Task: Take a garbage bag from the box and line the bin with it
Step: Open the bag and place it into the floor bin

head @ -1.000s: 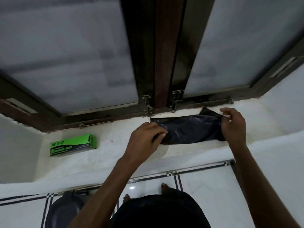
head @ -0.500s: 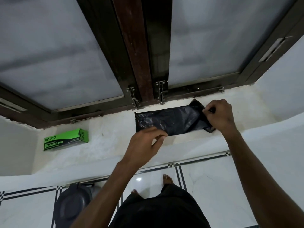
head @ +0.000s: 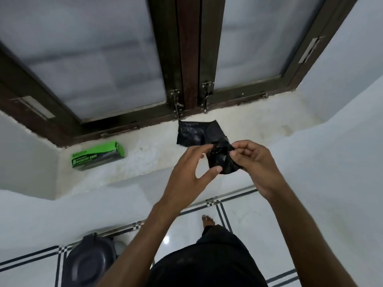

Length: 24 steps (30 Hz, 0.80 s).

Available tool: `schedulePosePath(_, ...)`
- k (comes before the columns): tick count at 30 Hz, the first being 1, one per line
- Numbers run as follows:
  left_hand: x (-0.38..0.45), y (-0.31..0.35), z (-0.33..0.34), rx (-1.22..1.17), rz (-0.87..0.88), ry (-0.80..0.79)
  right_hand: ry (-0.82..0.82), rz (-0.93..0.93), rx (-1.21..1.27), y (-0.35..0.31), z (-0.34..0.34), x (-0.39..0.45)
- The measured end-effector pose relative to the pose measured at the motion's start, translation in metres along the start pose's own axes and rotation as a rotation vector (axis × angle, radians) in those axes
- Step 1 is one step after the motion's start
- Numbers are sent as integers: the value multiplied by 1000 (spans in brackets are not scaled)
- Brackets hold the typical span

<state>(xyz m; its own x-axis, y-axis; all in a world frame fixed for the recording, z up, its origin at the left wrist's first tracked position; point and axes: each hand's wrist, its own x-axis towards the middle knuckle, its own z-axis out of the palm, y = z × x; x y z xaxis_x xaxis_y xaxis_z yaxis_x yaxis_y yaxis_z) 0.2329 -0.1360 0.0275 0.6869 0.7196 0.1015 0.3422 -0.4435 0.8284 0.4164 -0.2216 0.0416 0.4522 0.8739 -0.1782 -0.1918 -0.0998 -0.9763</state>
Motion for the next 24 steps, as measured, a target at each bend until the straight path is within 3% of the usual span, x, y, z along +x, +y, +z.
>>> schedulePosePath(5,-73,-5,-14,-51,49,109,-4,1,-28,20,53,-66)
schedulePosePath(9,-132,-12,-20,-101,81,82,2,57,29,37,84,-125)
schedulePosePath(13,-179,-10,-20,-370,-115,35,-14,68,-45,42,98,-169)
schedulePosePath(17,-219,1,-20,-375,-209,120,-40,38,-136,52,103,-211)
schedulePosePath(21,-254,17,-23,-479,-307,115,-125,11,-238,65,107,-253)
schedulePosePath(24,-295,24,-17,-598,-412,213,-172,18,-271,80,107,-290)
